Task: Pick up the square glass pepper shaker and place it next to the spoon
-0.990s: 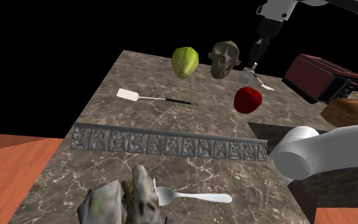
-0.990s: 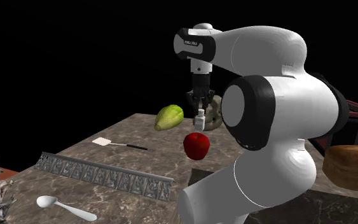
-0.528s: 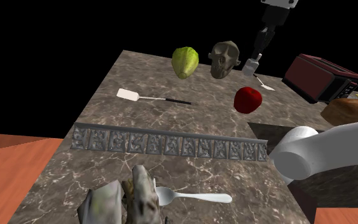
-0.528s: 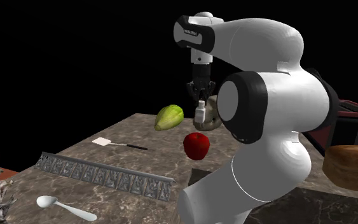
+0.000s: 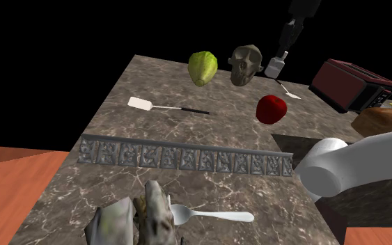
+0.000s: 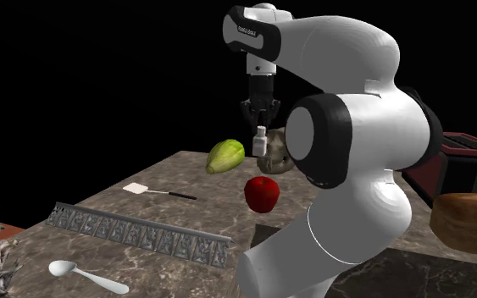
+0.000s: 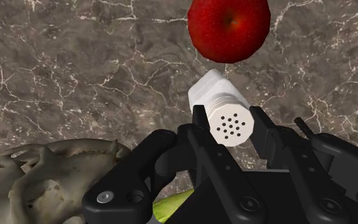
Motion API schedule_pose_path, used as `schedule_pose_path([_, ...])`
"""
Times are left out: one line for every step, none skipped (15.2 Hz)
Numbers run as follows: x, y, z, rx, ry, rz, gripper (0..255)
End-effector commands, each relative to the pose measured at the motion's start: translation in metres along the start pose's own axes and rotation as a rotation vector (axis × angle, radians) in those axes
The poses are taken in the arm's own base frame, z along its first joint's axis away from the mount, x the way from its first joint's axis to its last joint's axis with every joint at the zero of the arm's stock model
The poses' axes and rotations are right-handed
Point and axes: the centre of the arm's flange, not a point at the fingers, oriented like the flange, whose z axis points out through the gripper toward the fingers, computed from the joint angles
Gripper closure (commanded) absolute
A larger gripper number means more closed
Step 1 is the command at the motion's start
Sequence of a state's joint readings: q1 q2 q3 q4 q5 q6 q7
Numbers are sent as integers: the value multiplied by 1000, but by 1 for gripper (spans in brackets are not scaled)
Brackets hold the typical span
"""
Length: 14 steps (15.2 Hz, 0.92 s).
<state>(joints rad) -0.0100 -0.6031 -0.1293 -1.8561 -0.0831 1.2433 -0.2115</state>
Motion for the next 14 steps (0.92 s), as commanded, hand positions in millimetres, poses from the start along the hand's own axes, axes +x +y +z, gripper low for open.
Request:
schedule_pose_path([-5,-26,0,0,0,1,255])
schedule_pose_path([-6,-39,0,0,0,1,255])
schedule_pose_path([-7,-52,0,0,0,1,255])
schedule_pose_path([-8,-65,0,0,0,1,255])
schedule_pose_path([-9,-78,-1,0,0,1,255])
schedule_pose_path([-9,-91,-1,0,0,1,255])
schedule_pose_path([-10,-105,-1,0,0,1,255])
schedule_pose_path([-11,-118,-1,0,0,1,255])
schedule_pose_path([-12,-131,-1,0,0,1,255])
schedule_pose_path([-13,-144,-1,0,0,1,255])
schedule_pose_path([-14,-157,-1,0,0,1,255])
schedule_pose_path([-14,-171,-1,0,0,1,255])
schedule_pose_path([-15,-184,-1,0,0,1,255])
schedule_pose_path([-16,-197,-1,0,0,1,255])
